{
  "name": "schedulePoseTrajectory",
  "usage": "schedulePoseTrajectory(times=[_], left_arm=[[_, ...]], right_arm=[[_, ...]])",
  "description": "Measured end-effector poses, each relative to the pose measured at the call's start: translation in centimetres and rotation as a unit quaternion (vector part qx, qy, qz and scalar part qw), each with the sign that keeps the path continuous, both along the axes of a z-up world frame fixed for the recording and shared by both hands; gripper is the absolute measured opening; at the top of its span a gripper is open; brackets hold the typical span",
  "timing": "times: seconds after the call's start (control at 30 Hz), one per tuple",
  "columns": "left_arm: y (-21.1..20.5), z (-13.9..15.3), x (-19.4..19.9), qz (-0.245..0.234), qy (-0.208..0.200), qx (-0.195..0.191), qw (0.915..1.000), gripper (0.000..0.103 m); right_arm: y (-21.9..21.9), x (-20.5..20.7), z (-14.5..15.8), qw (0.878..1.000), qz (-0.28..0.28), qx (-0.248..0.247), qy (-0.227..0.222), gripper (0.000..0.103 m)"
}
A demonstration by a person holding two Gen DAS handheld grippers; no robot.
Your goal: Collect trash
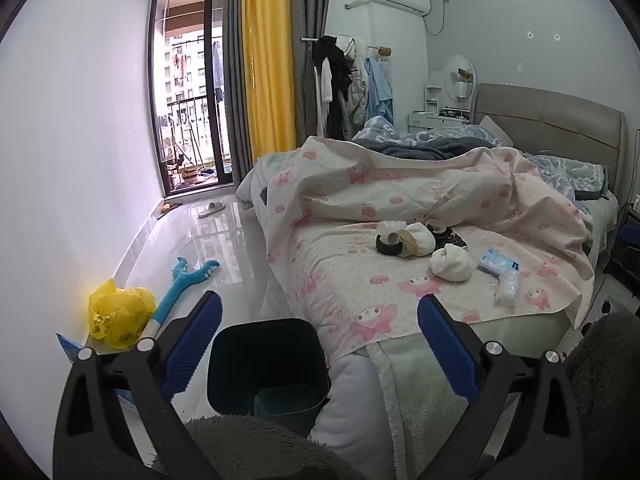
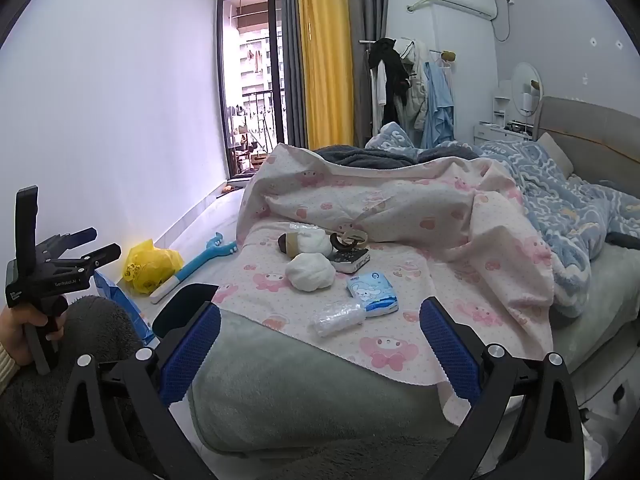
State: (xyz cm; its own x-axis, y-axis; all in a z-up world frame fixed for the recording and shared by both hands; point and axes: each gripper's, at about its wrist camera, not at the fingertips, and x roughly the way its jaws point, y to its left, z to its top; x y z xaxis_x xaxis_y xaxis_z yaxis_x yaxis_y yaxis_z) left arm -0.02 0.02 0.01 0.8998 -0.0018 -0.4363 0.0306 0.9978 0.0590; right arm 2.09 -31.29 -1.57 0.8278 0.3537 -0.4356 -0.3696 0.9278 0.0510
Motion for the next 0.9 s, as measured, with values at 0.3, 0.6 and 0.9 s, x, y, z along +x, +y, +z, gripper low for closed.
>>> schedulePoseTrajectory(times=[0.3, 0.6, 0.9], left_arm=[[0.0, -0.01, 0.02, 0.0, 0.002, 0.0, 1.0, 0.1], [-0.03, -0.02, 0.02, 0.0, 0.003, -0.002, 1.0, 0.1], [-0.02, -0.02, 0.03, 0.0, 0.003, -0.003, 1.0, 0.1]], right_arm=[[-0.01, 0.01, -0.02, 1.0, 0.0, 0.001, 0.0, 0.1], [0.01, -0.02, -0.03, 1.0, 0.0, 0.0, 0.0, 0.1], [-0.01, 0.01, -0.05, 1.0, 0.0, 0.0, 0.001, 0.1]])
